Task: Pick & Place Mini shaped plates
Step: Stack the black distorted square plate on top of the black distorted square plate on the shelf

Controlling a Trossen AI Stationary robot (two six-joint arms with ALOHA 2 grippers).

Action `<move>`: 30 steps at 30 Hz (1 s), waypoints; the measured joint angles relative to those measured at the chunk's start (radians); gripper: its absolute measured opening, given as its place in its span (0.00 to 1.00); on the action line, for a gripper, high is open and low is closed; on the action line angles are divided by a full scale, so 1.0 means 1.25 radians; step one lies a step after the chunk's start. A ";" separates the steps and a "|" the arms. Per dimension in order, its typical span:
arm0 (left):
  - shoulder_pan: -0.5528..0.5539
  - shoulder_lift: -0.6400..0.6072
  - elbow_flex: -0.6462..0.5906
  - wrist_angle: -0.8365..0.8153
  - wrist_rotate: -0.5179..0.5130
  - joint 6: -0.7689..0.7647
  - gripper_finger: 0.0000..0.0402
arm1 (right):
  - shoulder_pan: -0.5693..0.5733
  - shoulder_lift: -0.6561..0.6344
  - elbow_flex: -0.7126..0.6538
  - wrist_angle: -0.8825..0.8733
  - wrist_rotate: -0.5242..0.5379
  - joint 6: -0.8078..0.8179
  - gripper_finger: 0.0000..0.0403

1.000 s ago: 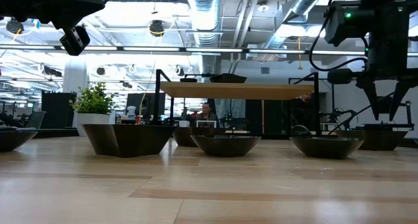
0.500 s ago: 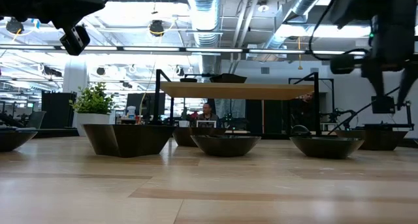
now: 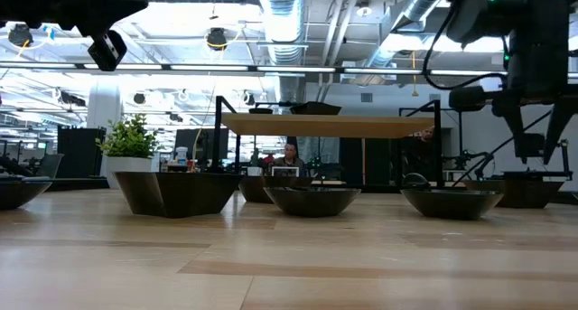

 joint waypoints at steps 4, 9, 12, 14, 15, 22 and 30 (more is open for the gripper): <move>0.000 0.000 0.000 0.004 0.000 0.001 0.04 | -0.009 0.028 0.000 0.002 -0.001 -0.002 0.20; 0.000 0.000 0.000 0.010 0.000 0.001 0.04 | -0.015 0.036 0.000 -0.006 -0.009 0.000 0.20; 0.000 0.000 0.000 0.013 0.000 0.001 0.04 | -0.030 0.038 0.000 -0.006 -0.013 0.003 0.20; 0.000 0.000 0.000 0.017 0.000 0.001 0.04 | -0.039 0.047 0.000 -0.007 -0.013 0.004 0.20; 0.000 0.000 0.000 0.019 0.000 0.001 0.04 | -0.045 0.050 0.000 -0.008 -0.012 0.004 0.20; 0.000 0.000 0.000 0.039 0.000 0.001 0.04 | -0.077 0.060 -0.001 -0.018 -0.015 0.005 0.20; 0.000 0.000 0.000 0.052 0.000 0.001 0.04 | -0.074 0.094 -0.001 -0.004 -0.026 0.011 0.20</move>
